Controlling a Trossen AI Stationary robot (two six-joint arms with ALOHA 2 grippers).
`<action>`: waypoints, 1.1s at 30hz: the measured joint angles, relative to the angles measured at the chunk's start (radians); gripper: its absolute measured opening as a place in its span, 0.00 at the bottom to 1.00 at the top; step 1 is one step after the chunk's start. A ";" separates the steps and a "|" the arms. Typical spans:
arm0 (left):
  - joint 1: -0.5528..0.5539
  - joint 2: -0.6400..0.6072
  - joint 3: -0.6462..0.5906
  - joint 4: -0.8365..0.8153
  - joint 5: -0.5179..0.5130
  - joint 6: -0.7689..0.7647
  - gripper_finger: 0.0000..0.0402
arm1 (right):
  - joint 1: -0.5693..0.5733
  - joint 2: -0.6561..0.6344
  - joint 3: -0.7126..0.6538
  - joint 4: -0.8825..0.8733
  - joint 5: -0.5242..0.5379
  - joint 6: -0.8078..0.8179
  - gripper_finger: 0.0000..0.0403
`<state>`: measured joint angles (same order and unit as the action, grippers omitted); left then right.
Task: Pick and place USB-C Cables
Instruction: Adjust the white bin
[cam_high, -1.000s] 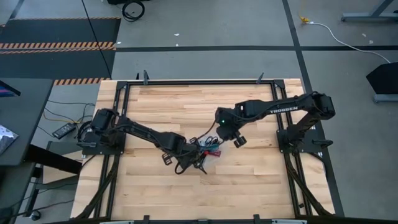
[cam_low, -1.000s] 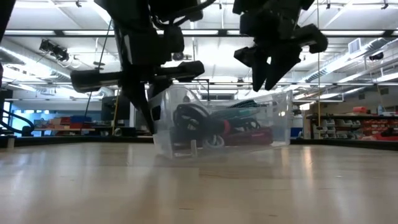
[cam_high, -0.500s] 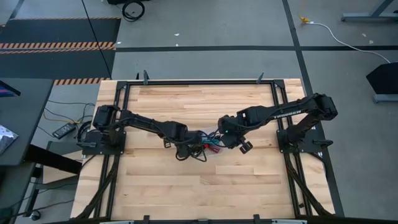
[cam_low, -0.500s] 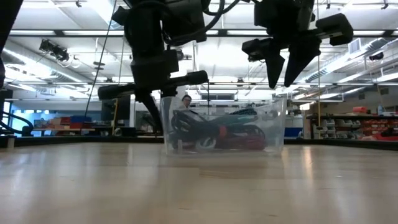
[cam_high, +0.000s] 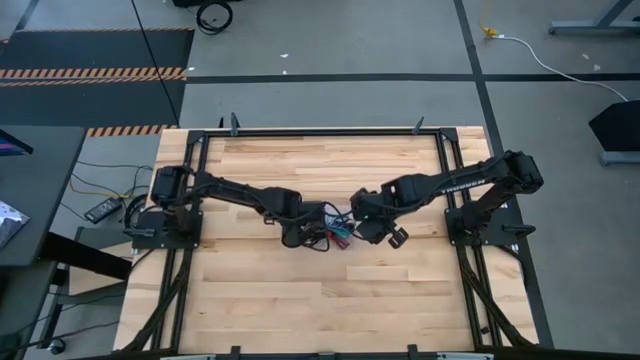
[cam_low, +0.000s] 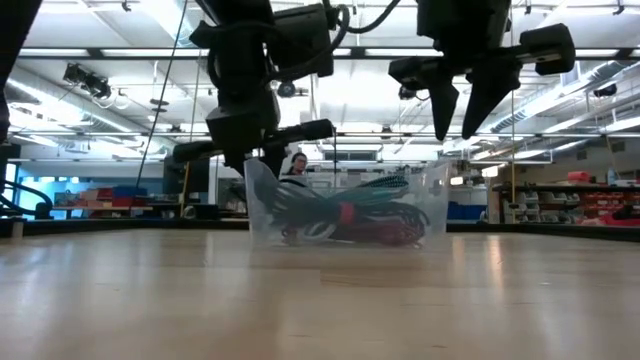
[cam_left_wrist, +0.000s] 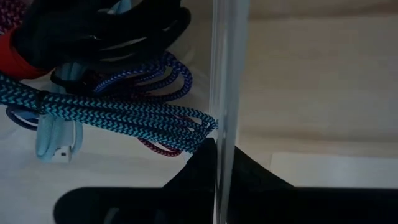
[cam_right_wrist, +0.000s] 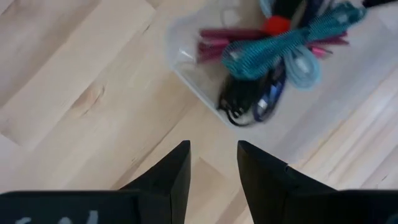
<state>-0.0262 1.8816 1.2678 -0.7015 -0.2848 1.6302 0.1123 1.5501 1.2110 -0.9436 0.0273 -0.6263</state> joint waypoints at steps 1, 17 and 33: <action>0.006 0.000 0.000 0.000 0.000 -0.001 0.02 | 0.003 0.000 0.000 0.002 -0.001 -0.003 0.34; 0.003 0.000 0.000 0.003 -0.001 -0.074 0.07 | 0.002 0.003 -0.048 0.110 0.001 -0.035 0.34; 0.000 0.000 0.002 0.026 -0.180 -0.102 0.08 | -0.011 0.003 -0.092 0.178 0.095 0.002 0.34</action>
<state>-0.0261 1.8812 1.2694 -0.6758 -0.4647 1.5286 0.1017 1.5528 1.1194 -0.7657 0.1222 -0.6247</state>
